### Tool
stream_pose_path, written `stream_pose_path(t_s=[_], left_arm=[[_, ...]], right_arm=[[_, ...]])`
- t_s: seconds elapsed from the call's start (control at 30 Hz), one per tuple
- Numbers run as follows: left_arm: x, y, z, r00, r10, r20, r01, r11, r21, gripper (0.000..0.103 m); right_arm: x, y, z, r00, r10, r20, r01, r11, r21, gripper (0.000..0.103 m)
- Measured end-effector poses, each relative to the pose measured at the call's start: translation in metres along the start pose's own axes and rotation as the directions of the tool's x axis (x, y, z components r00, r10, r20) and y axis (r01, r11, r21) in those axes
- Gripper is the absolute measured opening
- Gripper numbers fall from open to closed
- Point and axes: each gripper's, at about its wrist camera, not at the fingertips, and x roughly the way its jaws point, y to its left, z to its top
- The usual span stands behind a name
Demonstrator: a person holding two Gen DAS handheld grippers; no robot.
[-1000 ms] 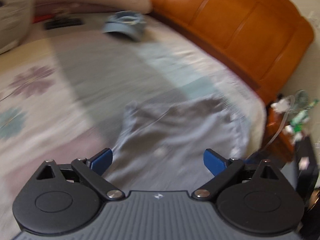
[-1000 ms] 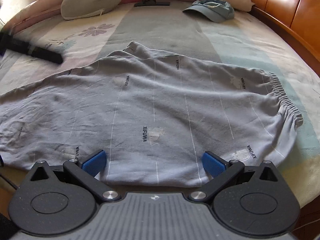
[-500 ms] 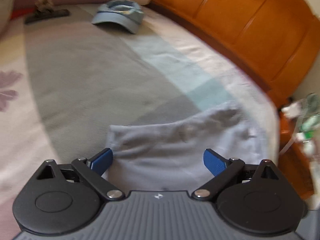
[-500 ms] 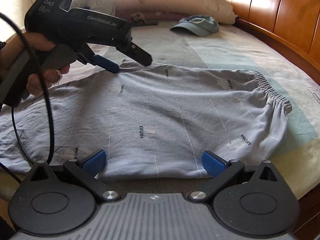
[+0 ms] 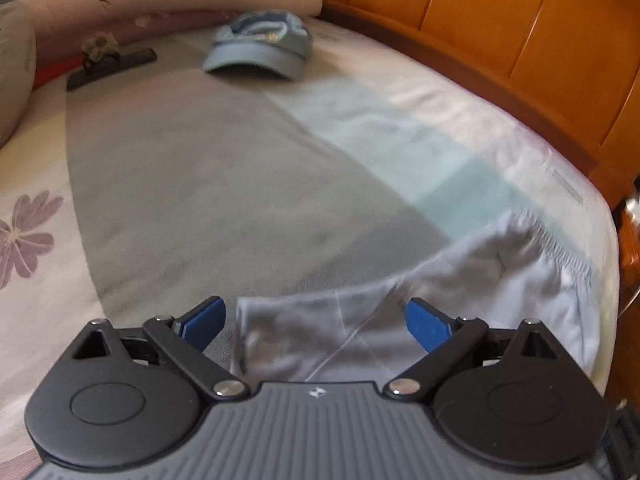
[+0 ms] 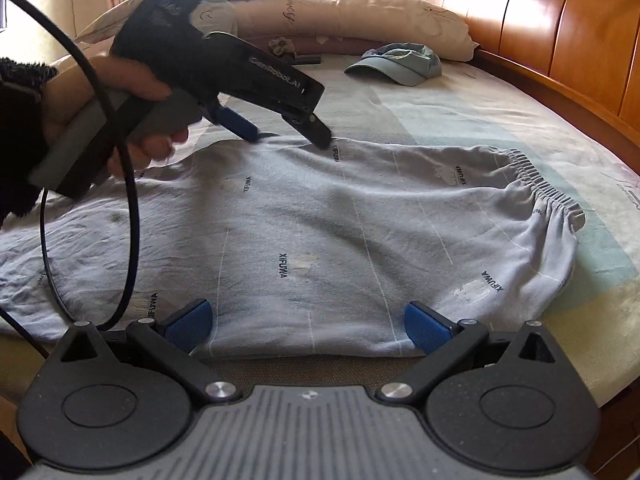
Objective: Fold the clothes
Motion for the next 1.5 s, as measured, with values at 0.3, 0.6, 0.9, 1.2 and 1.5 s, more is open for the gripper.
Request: stream_pose_path(t_s=[0.3, 0.6, 0.9, 1.2, 1.5], left_arm=[[0.024, -0.041, 0.003, 0.975, -0.193, -0.108, 0.202, 0.976, 0.079, 0.098], [0.016, -0.05, 0.019, 0.977, -0.184, -0.106, 0.194, 0.977, 0.093, 0.097], [0.005, -0.072, 0.044, 0.944, -0.266, -0.195, 0.288, 0.953, 0.094, 0.097], [0.08, -0.119, 0.05, 0.892, -0.358, -0.275, 0.395, 0.914, 0.091, 0.098], [0.028, -0.118, 0.064, 0.928, -0.311, -0.207, 0.349, 0.919, 0.184, 0.098]], right_arm=[[-0.002, -0.001, -0.004, 1.0, 0.013, 0.023, -0.013, 1.0, -0.008, 0.103], [-0.015, -0.028, 0.024, 0.993, -0.108, 0.041, 0.108, 0.994, -0.006, 0.103], [0.011, -0.078, 0.024, 0.996, -0.071, -0.053, 0.076, 0.993, 0.087, 0.103], [0.005, -0.074, 0.011, 0.996, -0.083, -0.014, 0.083, 0.995, 0.053, 0.103], [-0.01, -0.075, 0.012, 0.991, -0.101, -0.086, 0.108, 0.992, 0.072, 0.103]])
